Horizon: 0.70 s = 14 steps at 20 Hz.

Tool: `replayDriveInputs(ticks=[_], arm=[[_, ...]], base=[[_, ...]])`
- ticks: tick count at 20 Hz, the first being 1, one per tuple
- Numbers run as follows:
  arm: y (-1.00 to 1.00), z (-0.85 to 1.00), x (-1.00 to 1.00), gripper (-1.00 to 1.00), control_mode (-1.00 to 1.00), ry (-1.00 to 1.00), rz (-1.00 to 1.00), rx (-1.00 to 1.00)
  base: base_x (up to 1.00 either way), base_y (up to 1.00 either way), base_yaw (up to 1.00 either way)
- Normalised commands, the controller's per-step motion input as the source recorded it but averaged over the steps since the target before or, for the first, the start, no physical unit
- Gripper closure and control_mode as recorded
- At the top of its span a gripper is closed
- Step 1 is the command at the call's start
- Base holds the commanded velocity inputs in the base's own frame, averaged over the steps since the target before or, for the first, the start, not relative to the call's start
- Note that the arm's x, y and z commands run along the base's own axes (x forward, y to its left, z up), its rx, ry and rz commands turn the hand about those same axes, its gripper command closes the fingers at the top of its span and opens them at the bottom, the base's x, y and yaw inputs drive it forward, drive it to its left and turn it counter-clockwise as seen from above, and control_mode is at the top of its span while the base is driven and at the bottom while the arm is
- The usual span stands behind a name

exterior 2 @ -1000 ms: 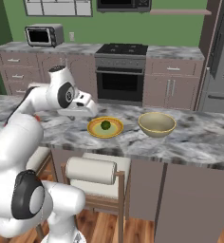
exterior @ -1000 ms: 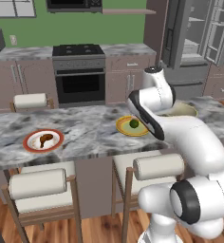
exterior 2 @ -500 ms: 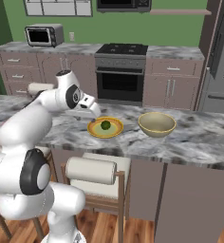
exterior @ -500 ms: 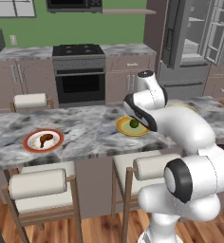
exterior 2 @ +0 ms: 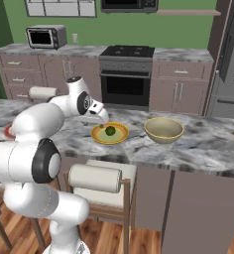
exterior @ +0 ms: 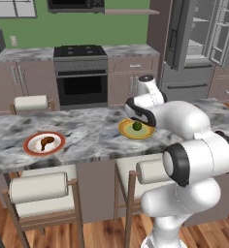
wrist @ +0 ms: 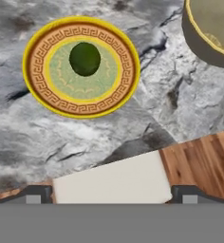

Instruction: Pick the chicken drumstick and lime from their plates and place them in the bowl. Then put the bowl in the fridge.

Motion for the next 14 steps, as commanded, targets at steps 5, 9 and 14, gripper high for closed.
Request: replayDriveInputs(ticks=[5, 9, 14], arm=[[-0.13, -0.21, 0.36, -1.0, -1.0, 0.0, 0.13, 0.05], [-0.16, -0.27, 0.2, -1.0, -1.0, 0.01, 0.3, 0.04], [-0.11, -0.23, 0.35, -1.0, -1.0, 0.0, 0.25, 0.04]], base=[[0.0, 0.0, 0.0], [0.0, 0.0, 0.0], [0.0, 0.0, 0.0]])
